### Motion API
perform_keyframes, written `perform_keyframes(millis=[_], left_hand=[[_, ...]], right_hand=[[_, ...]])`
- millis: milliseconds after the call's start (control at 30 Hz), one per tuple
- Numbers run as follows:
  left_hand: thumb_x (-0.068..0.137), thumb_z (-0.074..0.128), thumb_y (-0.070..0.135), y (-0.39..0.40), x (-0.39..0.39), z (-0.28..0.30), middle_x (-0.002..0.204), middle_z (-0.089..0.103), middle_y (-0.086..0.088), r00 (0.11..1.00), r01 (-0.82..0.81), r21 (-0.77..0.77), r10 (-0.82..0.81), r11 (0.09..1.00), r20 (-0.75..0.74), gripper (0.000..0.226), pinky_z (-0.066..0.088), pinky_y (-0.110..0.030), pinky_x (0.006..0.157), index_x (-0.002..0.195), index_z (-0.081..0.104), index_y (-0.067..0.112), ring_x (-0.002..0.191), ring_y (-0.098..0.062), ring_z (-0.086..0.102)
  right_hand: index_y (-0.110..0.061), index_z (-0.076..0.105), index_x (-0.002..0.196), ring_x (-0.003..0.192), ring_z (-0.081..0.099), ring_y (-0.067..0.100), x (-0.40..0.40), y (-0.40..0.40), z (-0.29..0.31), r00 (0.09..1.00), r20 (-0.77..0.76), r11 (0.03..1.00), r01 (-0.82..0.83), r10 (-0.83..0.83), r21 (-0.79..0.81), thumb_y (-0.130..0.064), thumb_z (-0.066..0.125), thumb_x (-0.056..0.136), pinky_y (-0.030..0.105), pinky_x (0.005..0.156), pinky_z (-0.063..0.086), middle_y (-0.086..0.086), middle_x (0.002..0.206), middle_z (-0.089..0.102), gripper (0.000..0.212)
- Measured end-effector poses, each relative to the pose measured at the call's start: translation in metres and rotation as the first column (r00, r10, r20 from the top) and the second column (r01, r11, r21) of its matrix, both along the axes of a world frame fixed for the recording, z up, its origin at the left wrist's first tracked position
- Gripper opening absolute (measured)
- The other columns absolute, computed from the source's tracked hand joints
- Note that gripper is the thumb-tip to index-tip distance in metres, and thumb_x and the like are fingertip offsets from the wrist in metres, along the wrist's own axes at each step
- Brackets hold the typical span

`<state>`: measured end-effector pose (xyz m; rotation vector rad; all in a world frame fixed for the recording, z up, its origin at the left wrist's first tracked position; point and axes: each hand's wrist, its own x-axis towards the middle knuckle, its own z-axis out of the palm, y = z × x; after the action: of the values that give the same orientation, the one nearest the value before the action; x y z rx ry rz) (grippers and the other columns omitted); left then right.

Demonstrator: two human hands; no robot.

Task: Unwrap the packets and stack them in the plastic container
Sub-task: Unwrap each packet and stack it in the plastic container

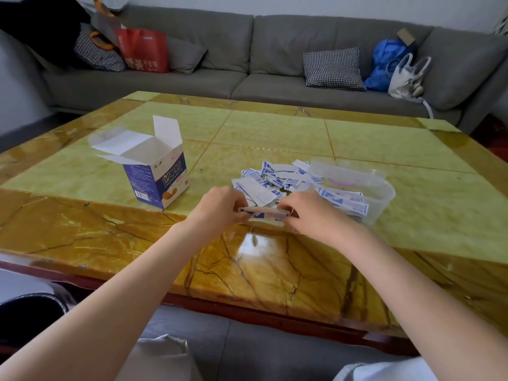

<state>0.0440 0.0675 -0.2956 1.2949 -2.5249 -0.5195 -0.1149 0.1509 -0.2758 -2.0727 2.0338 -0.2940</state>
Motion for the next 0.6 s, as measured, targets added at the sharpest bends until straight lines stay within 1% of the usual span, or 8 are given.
perform_keyframes(millis=[67, 133, 200, 267, 333, 433, 533, 600], left_hand=[[0.082, 0.066, 0.018, 0.0028, -0.0028, 0.0015, 0.074, 0.057, 0.002, 1.000, 0.016, -0.004, -0.016, 1.000, 0.003, 0.012, 0.033, -0.016, 0.050, 0.090, 0.069, 0.009, 0.063, -0.012, 0.049], [0.082, 0.065, 0.014, 0.0037, -0.0035, 0.0026, 0.078, 0.058, 0.001, 1.000, 0.009, 0.004, -0.009, 1.000, 0.002, 0.013, 0.036, -0.017, 0.058, 0.094, 0.069, 0.009, 0.066, -0.012, 0.050], [0.083, 0.064, 0.011, 0.0026, -0.0029, 0.0032, 0.082, 0.061, -0.001, 1.000, -0.006, 0.007, 0.006, 1.000, 0.010, 0.015, 0.040, -0.020, 0.064, 0.096, 0.069, 0.010, 0.072, -0.014, 0.054], [0.084, 0.063, 0.013, 0.0022, -0.0031, 0.0036, 0.083, 0.064, -0.003, 0.999, -0.009, 0.010, 0.009, 1.000, 0.043, 0.015, 0.043, -0.023, 0.065, 0.096, 0.070, 0.010, 0.073, -0.016, 0.056], [0.084, 0.062, 0.015, 0.0031, -0.0043, 0.0041, 0.087, 0.067, -0.006, 0.996, -0.001, 0.013, 0.000, 1.000, 0.085, 0.016, 0.043, -0.024, 0.065, 0.096, 0.071, 0.010, 0.076, -0.019, 0.059], [0.084, 0.062, 0.015, 0.0037, -0.0048, 0.0050, 0.091, 0.069, -0.009, 0.996, 0.003, 0.021, -0.005, 1.000, 0.090, 0.018, 0.043, -0.022, 0.061, 0.098, 0.072, 0.009, 0.075, -0.019, 0.058], [0.083, 0.064, 0.015, 0.0020, -0.0027, 0.0051, 0.090, 0.069, -0.007, 0.998, -0.001, 0.047, -0.002, 0.999, 0.061, 0.017, 0.039, -0.013, 0.052, 0.096, 0.072, 0.009, 0.073, -0.014, 0.056], [0.082, 0.066, 0.014, 0.0002, -0.0023, 0.0096, 0.083, 0.066, -0.004, 1.000, -0.012, 0.074, 0.012, 0.997, 0.009, 0.015, 0.041, -0.012, 0.053, 0.095, 0.072, 0.008, 0.071, -0.013, 0.056]], right_hand=[[-0.009, 0.066, 0.100, 0.074, 0.051, 0.016, 0.0001, 0.0001, 0.0030, 1.000, 0.029, 0.999, 0.015, -0.013, -0.053, -0.011, 0.055, 0.090, 0.030, 0.074, 0.046, 0.001, 0.086, 0.053, 0.015], [-0.010, 0.066, 0.098, 0.073, 0.053, 0.018, -0.0004, 0.0013, 0.0031, 0.999, 0.024, 0.998, 0.030, -0.028, -0.058, -0.007, 0.053, 0.090, 0.031, 0.071, 0.047, 0.003, 0.084, 0.054, 0.016], [-0.011, 0.064, 0.099, 0.075, 0.056, 0.019, -0.0008, 0.0034, 0.0012, 0.999, -0.015, 1.000, 0.031, -0.031, 0.005, -0.004, 0.051, 0.090, 0.027, 0.065, 0.045, 0.003, 0.084, 0.055, 0.018], [-0.013, 0.062, 0.104, 0.079, 0.060, 0.020, -0.0006, 0.0051, -0.0002, 0.999, -0.032, 0.997, 0.033, -0.031, 0.075, -0.005, 0.051, 0.090, 0.028, 0.067, 0.049, 0.005, 0.090, 0.058, 0.019], [-0.015, 0.059, 0.111, 0.079, 0.061, 0.020, 0.0012, 0.0067, 0.0001, 1.000, -0.009, 0.998, 0.022, -0.021, 0.066, -0.010, 0.052, 0.092, 0.030, 0.069, 0.051, 0.004, 0.092, 0.058, 0.021], [-0.017, 0.057, 0.115, 0.067, 0.056, 0.016, 0.0041, 0.0076, -0.0006, 1.000, -0.006, 1.000, -0.017, 0.016, -0.021, -0.013, 0.050, 0.094, 0.027, 0.061, 0.047, 0.004, 0.088, 0.058, 0.023], [-0.012, 0.061, 0.107, 0.067, 0.054, 0.016, 0.0083, 0.0067, -0.0066, 0.988, -0.143, 0.999, -0.052, 0.052, 0.007, -0.005, 0.047, 0.093, 0.021, 0.053, 0.041, 0.006, 0.088, 0.061, 0.021], [-0.011, 0.062, 0.102, 0.067, 0.054, 0.016, 0.0070, 0.0046, -0.0031, 0.989, -0.139, 0.999, -0.046, 0.047, 0.008, -0.007, 0.048, 0.093, 0.020, 0.051, 0.037, 0.001, 0.078, 0.057, 0.017]])
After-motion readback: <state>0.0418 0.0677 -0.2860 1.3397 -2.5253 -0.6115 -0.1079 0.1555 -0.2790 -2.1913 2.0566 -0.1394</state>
